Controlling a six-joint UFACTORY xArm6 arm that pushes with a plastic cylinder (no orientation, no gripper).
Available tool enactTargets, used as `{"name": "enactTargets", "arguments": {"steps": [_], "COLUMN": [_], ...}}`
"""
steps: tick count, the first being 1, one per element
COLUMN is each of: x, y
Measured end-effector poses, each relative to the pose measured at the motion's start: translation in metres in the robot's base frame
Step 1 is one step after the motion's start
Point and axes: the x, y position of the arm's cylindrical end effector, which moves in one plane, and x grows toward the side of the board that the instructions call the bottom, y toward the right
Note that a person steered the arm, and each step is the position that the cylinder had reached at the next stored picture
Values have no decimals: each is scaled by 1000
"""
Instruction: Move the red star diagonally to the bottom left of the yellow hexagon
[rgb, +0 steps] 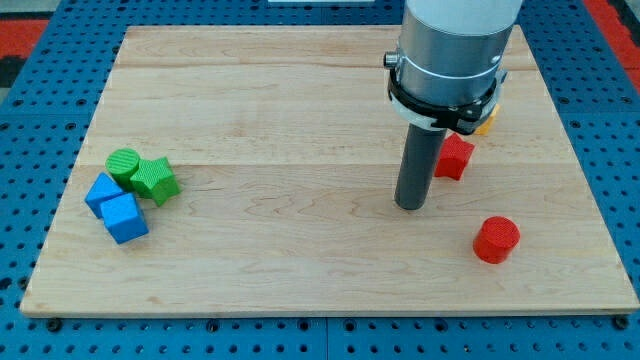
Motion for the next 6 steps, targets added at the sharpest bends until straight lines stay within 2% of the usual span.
{"name": "enactTargets", "arguments": {"steps": [3,5,6], "x": [2,10,-17], "y": [1,102,86]}}
